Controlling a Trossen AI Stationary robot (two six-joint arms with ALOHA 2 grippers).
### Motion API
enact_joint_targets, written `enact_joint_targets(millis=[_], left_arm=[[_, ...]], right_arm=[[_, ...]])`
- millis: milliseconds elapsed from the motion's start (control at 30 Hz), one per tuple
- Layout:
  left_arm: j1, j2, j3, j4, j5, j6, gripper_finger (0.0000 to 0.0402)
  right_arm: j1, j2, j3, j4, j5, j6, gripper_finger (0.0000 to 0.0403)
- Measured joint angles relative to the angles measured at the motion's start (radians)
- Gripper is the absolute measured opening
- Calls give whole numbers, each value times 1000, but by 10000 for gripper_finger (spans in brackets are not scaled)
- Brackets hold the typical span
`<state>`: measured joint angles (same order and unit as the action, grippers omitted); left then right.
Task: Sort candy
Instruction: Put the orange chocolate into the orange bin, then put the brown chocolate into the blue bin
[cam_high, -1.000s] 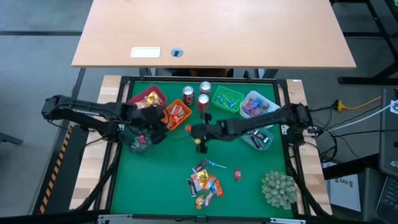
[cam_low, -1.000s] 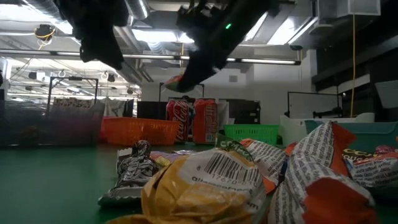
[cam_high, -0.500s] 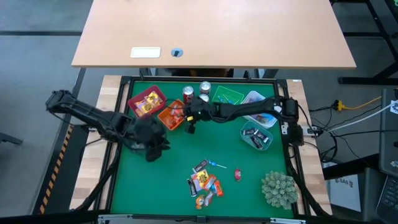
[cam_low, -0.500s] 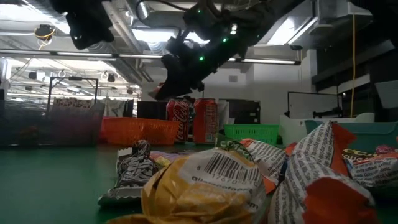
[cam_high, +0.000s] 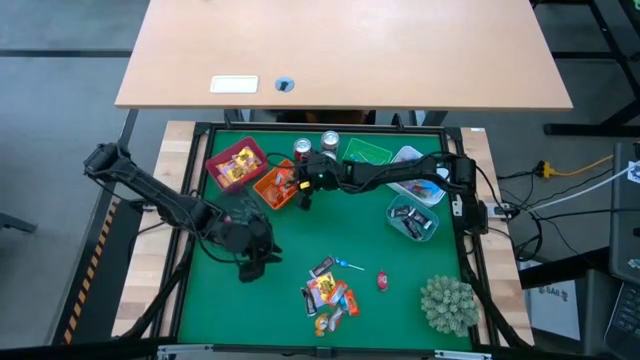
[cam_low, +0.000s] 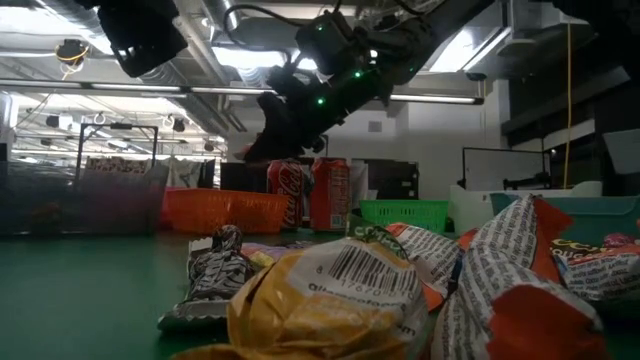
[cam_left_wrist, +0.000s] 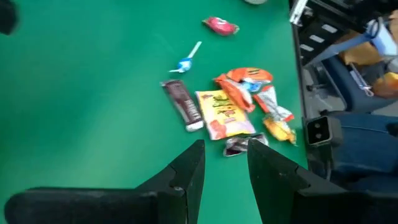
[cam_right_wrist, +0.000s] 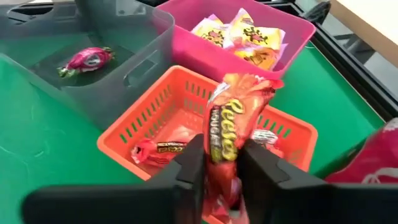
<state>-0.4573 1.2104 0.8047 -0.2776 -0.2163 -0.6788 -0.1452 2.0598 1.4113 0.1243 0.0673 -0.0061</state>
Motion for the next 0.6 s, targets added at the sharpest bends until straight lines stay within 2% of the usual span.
enact_joint_targets(millis=[200,300,600], left_arm=[[-37,62,0,152,24,26,110],[-51,94,0,237,24,66,110],[-62,213,-1,390,25,88,110]], right_arm=[[0,0,0,4,8,0,168],[0,-20,0,-21,10,0,195],[2,-221,0,-293,10,-89,209]])
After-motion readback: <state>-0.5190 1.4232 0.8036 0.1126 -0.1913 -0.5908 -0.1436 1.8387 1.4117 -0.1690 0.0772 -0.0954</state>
